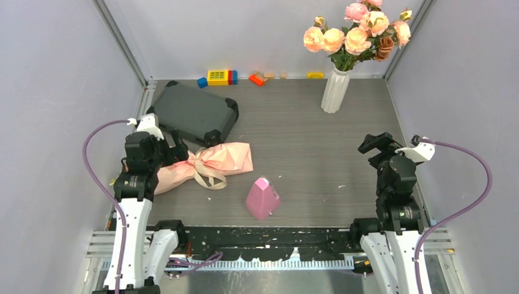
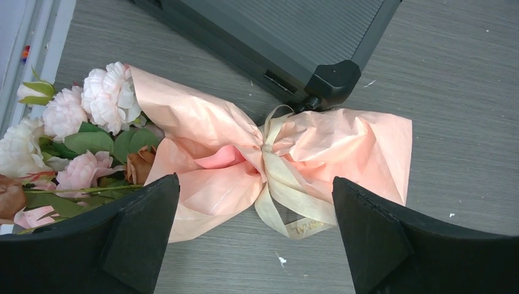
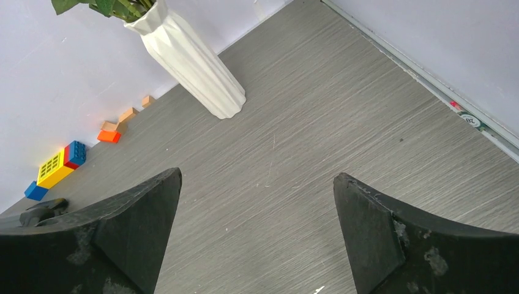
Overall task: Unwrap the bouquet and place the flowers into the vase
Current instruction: Pick up the fake flower at the center of the board.
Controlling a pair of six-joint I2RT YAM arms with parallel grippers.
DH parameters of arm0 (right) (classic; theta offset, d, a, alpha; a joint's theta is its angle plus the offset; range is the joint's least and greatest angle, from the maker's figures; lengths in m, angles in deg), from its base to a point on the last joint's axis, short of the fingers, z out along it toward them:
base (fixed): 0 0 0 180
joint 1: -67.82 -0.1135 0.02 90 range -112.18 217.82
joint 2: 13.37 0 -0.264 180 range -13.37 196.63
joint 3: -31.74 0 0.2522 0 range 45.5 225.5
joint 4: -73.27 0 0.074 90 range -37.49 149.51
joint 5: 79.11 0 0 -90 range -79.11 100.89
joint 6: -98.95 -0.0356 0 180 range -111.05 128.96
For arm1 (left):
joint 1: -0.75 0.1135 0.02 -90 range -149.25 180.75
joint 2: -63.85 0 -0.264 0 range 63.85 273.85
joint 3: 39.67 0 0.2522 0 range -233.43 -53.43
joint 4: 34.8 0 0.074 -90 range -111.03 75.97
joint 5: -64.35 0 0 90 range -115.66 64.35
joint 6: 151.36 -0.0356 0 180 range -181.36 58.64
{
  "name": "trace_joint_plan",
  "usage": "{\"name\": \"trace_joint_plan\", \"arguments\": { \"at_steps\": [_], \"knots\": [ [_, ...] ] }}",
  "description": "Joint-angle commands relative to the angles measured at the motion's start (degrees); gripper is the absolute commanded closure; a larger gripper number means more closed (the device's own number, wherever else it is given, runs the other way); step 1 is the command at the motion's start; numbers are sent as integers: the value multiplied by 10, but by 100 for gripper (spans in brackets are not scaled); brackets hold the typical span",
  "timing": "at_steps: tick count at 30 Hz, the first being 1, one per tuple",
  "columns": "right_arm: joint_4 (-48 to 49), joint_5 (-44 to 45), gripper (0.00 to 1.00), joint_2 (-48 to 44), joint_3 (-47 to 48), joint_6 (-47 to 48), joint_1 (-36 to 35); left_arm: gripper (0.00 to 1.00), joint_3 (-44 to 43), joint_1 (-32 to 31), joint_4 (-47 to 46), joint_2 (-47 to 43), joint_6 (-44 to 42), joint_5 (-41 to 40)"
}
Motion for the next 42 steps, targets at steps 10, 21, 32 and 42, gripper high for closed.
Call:
{"name": "trace_joint_plan", "arguments": {
  "at_steps": [10, 21, 32, 42],
  "knots": [
    [26, -18, 0, 31, 0, -12, 1, 2, -15, 1, 11, 28, 5, -103],
    [38, -21, 0, 9, -12, -10, 0, 1, 40, -1, 14, -54, 165, -46],
    [38, -66, 0, -13, -18, -7, 0, 1, 109, -1, 0, 49, 395, -15],
    [41, -78, 0, -28, -27, -11, 0, 2, 203, -1, -30, 20, 543, -1]
  ]
}}
